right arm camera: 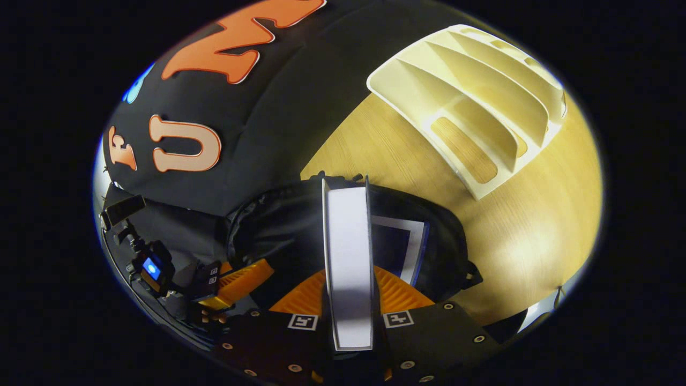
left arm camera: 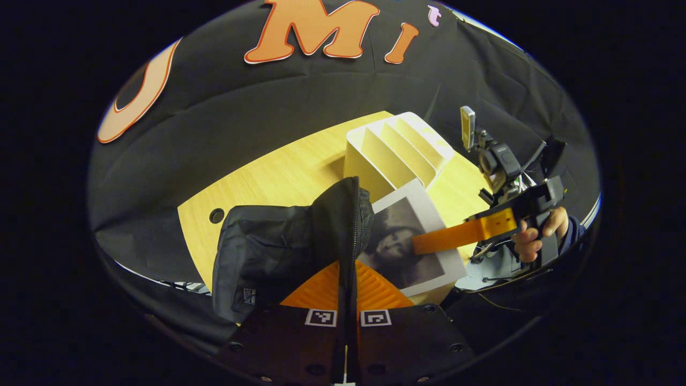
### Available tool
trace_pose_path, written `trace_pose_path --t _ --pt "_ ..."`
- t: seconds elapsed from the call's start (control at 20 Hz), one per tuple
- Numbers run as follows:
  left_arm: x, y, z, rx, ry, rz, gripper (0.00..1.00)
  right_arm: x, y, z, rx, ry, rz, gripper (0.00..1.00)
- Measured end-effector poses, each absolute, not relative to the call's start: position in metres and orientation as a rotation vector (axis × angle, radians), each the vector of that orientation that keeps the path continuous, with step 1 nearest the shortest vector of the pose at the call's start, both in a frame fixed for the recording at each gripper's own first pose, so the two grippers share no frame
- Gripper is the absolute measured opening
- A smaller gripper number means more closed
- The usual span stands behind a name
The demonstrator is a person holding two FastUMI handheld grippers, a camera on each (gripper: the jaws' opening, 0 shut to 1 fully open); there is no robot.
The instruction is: Open the schoolbag, grab two books from the bookshelf and put them into the schoolbag.
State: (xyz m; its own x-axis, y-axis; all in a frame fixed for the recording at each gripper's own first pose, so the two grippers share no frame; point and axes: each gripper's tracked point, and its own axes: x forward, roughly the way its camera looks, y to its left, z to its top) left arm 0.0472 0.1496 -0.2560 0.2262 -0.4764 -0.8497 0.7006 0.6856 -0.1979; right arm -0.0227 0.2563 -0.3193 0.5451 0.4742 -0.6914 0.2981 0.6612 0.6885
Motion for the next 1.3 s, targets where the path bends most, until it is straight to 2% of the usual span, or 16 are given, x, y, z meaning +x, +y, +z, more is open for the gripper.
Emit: trace_pose_path --t 0.55,0.6,0.65,0.7,0.75,0.8,0.85,0.95,1.0,1.15,1.2,1.3 --pt "0.03 0.113 -0.247 0.246 1.048 -0.875 0.02 0.009 0.316 -0.372 0.971 0.962 0.175 0.3" --pt "0.03 0.112 -0.249 0.247 1.05 -0.872 0.01 0.011 0.319 -0.373 0.973 0.954 0.176 0.39" --pt "0.03 0.114 -0.251 0.248 1.052 -0.863 0.01 0.012 0.322 -0.376 0.968 0.952 0.181 0.3" --pt "0.029 0.113 -0.252 0.247 1.054 -0.86 0.02 0.015 0.325 -0.379 0.967 0.955 0.189 0.3" --pt "0.028 0.112 -0.252 0.244 1.056 -0.856 0.02 0.018 0.329 -0.383 0.966 0.955 0.19 0.2" --pt "0.027 0.113 -0.254 0.244 1.056 -0.853 0.02 0.02 0.331 -0.386 0.961 0.96 0.193 0.31" --pt "0.027 0.114 -0.256 0.238 1.061 -0.844 0.01 0.02 0.328 -0.39 0.946 0.973 0.18 0.31" --pt "0.029 0.116 -0.259 0.221 1.072 -0.836 0.02 0.015 0.317 -0.405 0.884 1.025 0.119 0.4" --pt "0.028 0.117 -0.262 0.212 1.076 -0.834 0.02 0.009 0.31 -0.412 0.85 1.053 0.099 0.51" --pt "0.028 0.114 -0.269 0.179 1.092 -0.828 0.02 -0.013 0.301 -0.414 0.811 1.128 0.07 0.7" --pt "0.028 0.114 -0.27 0.179 1.094 -0.82 0.02 -0.012 0.294 -0.408 0.806 1.115 0.065 0.8" --pt "0.025 0.112 -0.272 0.197 1.088 -0.798 0.02 -0.013 0.283 -0.398 0.804 1.09 0.071 0.87"
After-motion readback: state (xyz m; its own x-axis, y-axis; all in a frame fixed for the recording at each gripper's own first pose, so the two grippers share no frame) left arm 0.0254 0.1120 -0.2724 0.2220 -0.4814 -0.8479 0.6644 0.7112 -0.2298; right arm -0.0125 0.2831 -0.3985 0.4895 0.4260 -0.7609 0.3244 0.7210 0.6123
